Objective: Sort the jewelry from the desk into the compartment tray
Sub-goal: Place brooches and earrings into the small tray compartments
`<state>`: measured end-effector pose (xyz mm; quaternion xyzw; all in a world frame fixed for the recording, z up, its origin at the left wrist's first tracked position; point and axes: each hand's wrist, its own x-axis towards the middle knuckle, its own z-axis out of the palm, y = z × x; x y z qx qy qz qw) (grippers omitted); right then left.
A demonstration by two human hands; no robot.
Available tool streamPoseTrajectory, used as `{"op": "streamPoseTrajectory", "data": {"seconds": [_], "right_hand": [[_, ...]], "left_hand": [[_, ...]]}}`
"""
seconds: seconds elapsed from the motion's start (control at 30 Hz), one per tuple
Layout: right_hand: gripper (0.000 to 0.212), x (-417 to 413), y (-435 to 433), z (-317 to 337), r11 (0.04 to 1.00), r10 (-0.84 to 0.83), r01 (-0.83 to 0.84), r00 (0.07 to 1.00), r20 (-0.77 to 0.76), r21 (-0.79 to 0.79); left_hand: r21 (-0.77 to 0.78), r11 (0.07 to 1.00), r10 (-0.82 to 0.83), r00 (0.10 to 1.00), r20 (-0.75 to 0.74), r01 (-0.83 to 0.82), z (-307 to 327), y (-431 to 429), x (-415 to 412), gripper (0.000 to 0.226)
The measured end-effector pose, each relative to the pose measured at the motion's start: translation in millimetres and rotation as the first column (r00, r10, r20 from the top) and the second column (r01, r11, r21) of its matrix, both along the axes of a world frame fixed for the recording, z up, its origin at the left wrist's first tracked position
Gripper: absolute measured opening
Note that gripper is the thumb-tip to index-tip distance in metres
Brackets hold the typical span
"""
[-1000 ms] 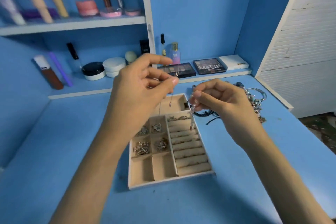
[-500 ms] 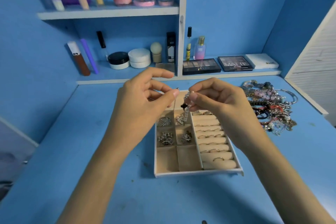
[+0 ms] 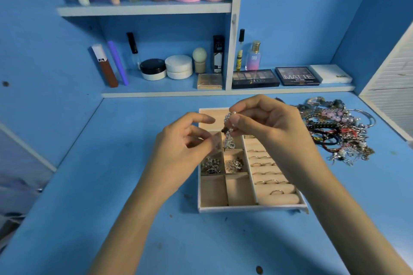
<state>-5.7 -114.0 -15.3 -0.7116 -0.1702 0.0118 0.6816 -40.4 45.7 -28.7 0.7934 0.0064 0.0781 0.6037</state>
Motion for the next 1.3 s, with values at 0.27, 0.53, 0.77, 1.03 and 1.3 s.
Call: {"op": "streamPoseTrajectory", "data": {"seconds": [0.27,0.53,0.77,1.03,1.3], "right_hand": [[0.006,-0.1,0.8,3.1,1.000,-0.011,0.011,0.999,0.037,-0.002],[0.005,-0.1,0.2,0.5,1.000,-0.001,0.001,0.999,0.040,-0.014],[0.004,0.4,1.5,-0.3,1.000,0.012,-0.011,0.999,0.045,-0.009],[0.004,0.2,10.0,-8.9,0.996,0.086,-0.086,0.996,0.005,-0.024],[0.005,3.6,18.7,-31.1,0.972,0.184,-0.200,0.975,-0.127,-0.120]], "left_hand": [[0.347,0.937,-0.009,0.999,-0.040,0.022,-18.5,1.8,-0.7,0.022],[0.515,0.854,-0.064,0.997,-0.032,0.072,-26.0,0.0,1.9,0.019],[0.468,0.882,0.017,0.996,0.087,-0.055,-28.1,4.8,8.1,0.006],[0.124,0.957,0.240,0.957,0.160,-0.261,-43.1,8.9,20.6,0.013],[0.130,0.957,0.238,0.958,0.160,-0.259,-46.7,10.4,23.0,0.017]]}}
